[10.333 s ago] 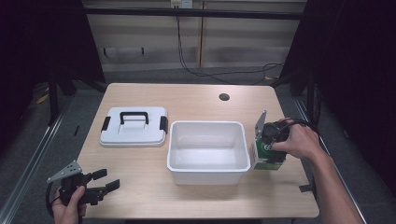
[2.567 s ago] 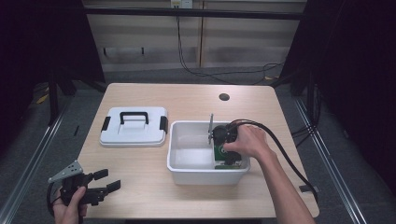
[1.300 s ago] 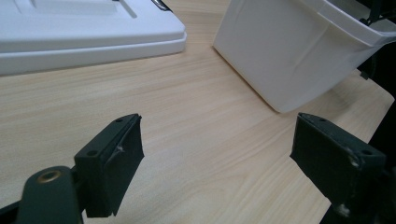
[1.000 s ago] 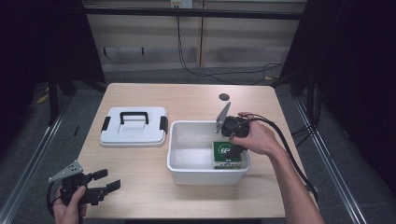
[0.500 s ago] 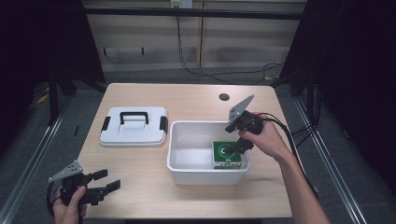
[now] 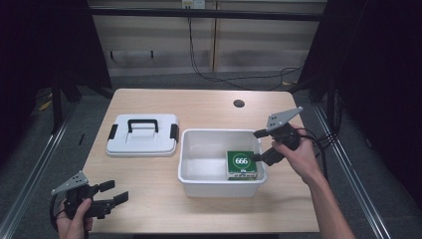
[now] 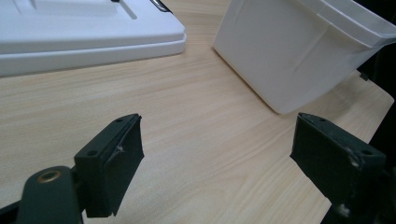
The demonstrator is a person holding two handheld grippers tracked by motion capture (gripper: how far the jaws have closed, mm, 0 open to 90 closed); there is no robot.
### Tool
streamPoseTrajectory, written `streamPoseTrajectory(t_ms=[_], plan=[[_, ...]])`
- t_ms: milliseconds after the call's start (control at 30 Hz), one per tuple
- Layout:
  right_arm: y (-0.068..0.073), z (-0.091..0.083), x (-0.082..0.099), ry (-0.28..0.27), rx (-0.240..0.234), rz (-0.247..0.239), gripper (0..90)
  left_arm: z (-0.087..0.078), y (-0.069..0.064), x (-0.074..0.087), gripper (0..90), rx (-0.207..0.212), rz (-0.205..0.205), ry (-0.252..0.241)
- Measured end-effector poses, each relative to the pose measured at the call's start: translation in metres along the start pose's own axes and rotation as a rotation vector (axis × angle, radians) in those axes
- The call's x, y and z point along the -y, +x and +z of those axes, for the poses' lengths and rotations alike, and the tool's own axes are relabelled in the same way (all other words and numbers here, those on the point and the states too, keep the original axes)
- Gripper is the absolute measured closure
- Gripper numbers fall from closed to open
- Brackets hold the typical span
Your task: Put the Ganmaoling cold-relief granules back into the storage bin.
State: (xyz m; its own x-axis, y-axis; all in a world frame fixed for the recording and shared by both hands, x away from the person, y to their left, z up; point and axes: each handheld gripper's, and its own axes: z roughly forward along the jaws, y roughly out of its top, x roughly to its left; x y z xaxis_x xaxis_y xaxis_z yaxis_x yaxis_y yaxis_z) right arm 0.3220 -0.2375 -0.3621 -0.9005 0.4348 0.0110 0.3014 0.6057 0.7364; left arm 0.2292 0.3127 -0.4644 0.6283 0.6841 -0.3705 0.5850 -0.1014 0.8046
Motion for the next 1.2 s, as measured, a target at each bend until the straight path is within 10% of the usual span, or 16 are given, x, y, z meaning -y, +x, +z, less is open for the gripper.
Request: streamPoseTrajectory(t_ms=[700, 1200], plan=[[0.017, -0.048, 0.061, -0.196, 0.207, 0.165, 13.3, 0.0, 0.001, 0.0, 16.4, -0.01, -0.008, 0.0], [0.025, -0.053, 0.122, -0.15, 0.279, 0.233, 13.2, 0.0, 0.001, 0.0, 16.4, -0.012, -0.007, -0.003]])
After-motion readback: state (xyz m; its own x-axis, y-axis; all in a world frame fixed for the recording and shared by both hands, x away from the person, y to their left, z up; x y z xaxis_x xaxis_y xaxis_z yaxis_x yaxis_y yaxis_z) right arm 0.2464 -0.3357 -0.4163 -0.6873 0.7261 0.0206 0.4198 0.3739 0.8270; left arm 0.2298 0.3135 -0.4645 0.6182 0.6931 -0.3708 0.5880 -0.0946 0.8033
